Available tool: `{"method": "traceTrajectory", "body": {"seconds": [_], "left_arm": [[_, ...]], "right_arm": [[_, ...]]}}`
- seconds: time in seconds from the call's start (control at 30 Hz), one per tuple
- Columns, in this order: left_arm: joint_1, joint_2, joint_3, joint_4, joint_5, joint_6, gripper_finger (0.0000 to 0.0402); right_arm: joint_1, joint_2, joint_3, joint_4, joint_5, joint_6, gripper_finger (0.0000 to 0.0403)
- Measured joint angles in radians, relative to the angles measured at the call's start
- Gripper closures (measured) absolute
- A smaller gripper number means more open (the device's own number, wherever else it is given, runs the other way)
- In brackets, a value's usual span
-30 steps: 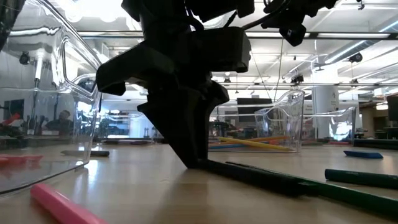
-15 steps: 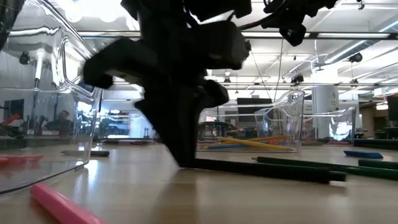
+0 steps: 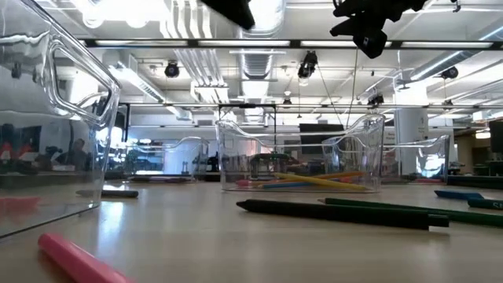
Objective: Sort crayons/erasers/pens/pencils in bins
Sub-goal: Put the black pen into the top left transparent bin
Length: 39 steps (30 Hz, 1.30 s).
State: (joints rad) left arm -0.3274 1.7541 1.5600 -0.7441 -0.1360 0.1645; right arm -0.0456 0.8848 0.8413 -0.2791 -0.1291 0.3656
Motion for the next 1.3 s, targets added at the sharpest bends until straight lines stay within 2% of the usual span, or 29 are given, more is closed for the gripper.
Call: {"method": "traceTrajectory", "body": {"seconds": [0.1, 0.2, 0.3, 0.4, 0.5, 0.67, 0.8, 0.9, 1.17, 1.3], "left_arm": [[0.002, -0.078, -0.020, 0.011, -0.009, -0.001, 0.0399], [-0.002, -0.106, -0.048, 0.099, 0.004, -0.002, 0.0400], [-0.010, -0.072, -0.093, 0.247, 0.084, -0.001, 0.0401], [-0.013, 0.018, -0.114, 0.326, 0.162, -0.001, 0.0391], [-0.012, 0.122, -0.102, 0.347, 0.170, -0.002, 0.0359], [-0.011, 0.272, -0.057, 0.398, 0.178, -0.004, 0.0282], [-0.012, 0.334, -0.044, 0.416, 0.187, -0.022, 0.0232], [-0.011, 0.363, -0.044, 0.427, 0.188, -0.031, 0.0212], [-0.008, 0.419, -0.044, 0.430, 0.190, -0.058, 0.0209], [0.000, 0.425, -0.048, 0.422, 0.185, -0.058, 0.0242]], "right_arm": [[0.000, 0.000, 0.000, 0.000, 0.000, 0.000, 0.0268], [0.000, 0.000, 0.000, 0.000, 0.000, -0.001, 0.0268], [0.000, 0.000, 0.000, 0.001, 0.000, -0.002, 0.0268], [0.000, 0.000, 0.000, 0.003, 0.000, -0.002, 0.0268], [0.000, 0.000, 0.000, 0.005, 0.000, 0.001, 0.0268], [0.000, 0.000, 0.000, 0.004, 0.000, 0.000, 0.0268], [0.000, 0.000, 0.000, 0.003, 0.000, 0.001, 0.0268], [0.000, 0.000, 0.000, 0.000, 0.000, 0.001, 0.0268], [0.000, 0.000, 0.000, 0.000, 0.000, 0.001, 0.0268], [0.000, 0.000, 0.000, 0.000, 0.000, 0.001, 0.0268]]}}
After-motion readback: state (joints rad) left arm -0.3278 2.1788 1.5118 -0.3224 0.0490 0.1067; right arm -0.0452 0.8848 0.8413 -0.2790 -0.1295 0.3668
